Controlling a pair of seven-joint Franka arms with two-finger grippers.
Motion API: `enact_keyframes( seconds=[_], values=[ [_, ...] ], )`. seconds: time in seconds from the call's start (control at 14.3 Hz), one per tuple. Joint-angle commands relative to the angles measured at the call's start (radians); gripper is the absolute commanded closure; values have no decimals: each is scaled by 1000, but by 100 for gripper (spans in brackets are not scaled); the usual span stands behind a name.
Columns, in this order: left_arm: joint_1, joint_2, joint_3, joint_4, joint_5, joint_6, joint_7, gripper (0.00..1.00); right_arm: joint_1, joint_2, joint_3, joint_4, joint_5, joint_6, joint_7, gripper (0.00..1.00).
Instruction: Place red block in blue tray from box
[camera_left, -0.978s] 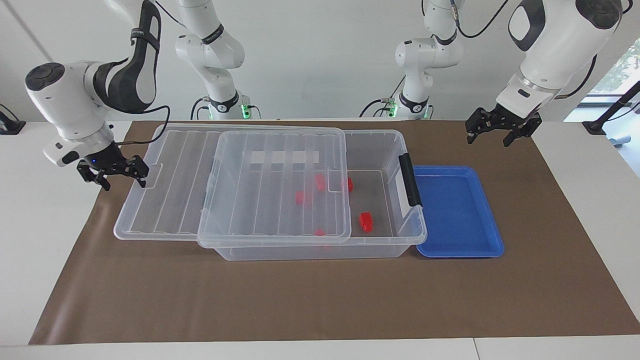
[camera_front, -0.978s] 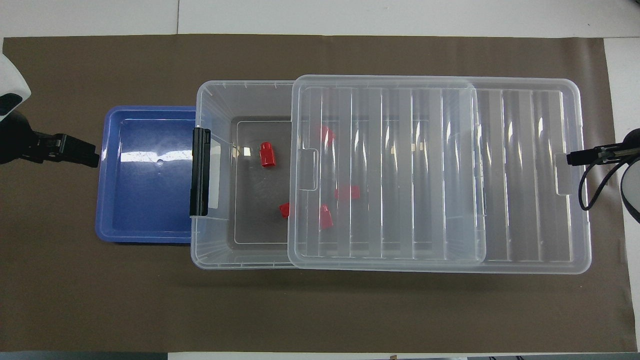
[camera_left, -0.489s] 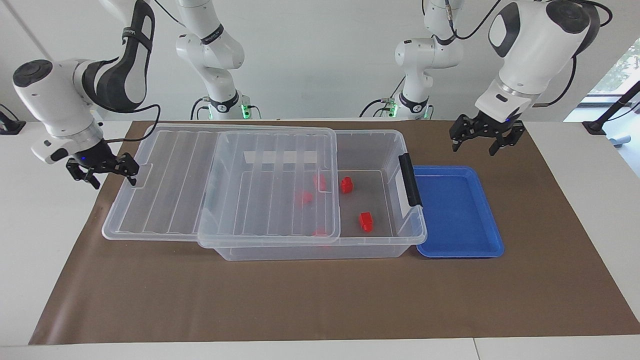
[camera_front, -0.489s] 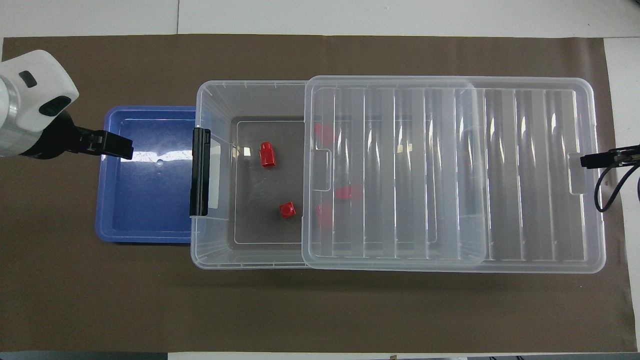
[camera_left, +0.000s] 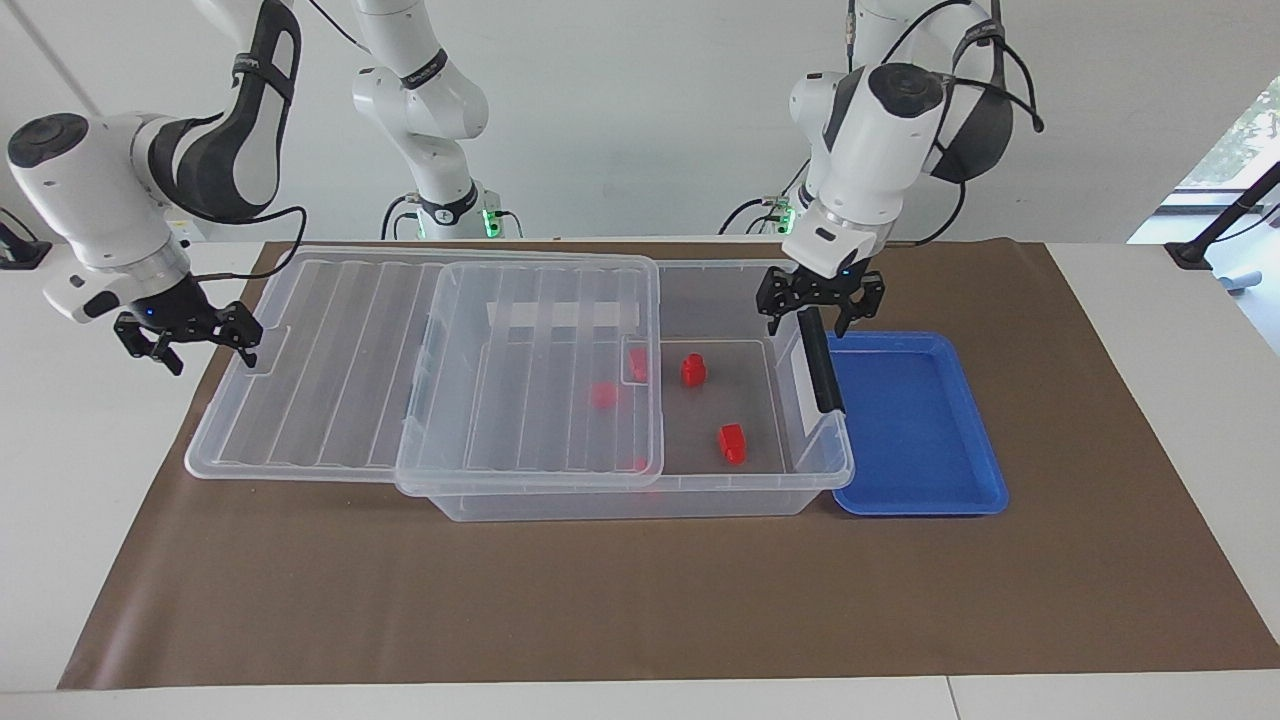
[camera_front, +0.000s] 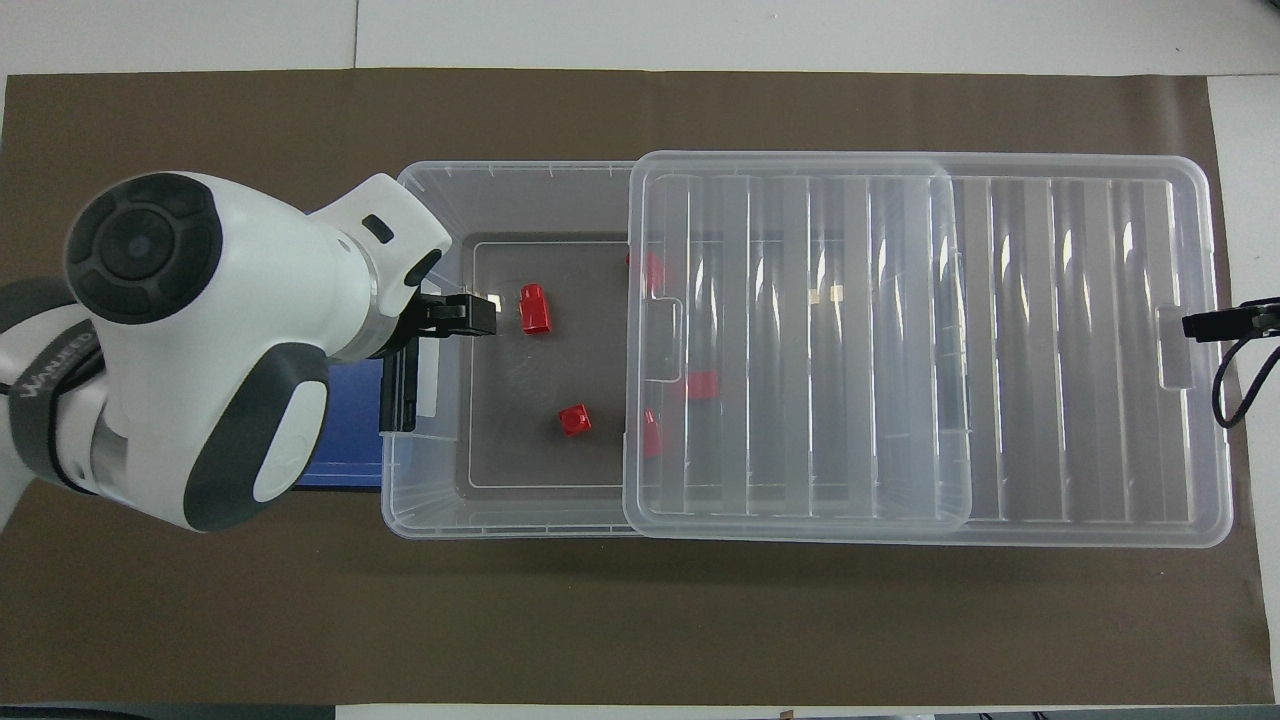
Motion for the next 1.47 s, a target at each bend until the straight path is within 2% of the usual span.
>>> enact_keyframes(
  seconds=[0.0, 0.28, 0.56, 0.84, 1.19, 1.26, 1.33, 1.4],
  values=[
    [-59, 100, 16, -24, 21, 144, -85, 5, -26, 9, 8, 7, -21, 16, -36, 0],
    [-68, 193, 16, -35, 42, 255, -102, 5, -17, 18, 9, 48, -15, -38, -29, 0],
    [-70, 278, 16, -39, 62, 333, -102, 5, 17, 11, 29, 134, -4, -159, 37, 0],
    [-68, 300, 16, -61, 62, 392, -102, 5, 72, -18, 58, 258, -1, -361, 178, 0],
    [-68, 331, 18, -73, 62, 459, -104, 5, 128, -92, 144, 280, -1, -489, 388, 0],
    [-67, 331, 18, -73, 62, 468, -104, 13, 134, -104, 158, 282, 0, -506, 404, 0],
    [-67, 331, 18, -73, 62, 473, -105, 52, 138, -108, 169, 280, 0, -509, 407, 0],
    [-65, 331, 18, -73, 62, 471, -105, 84, 138, -108, 172, 282, 2, -509, 410, 0]
  ],
)
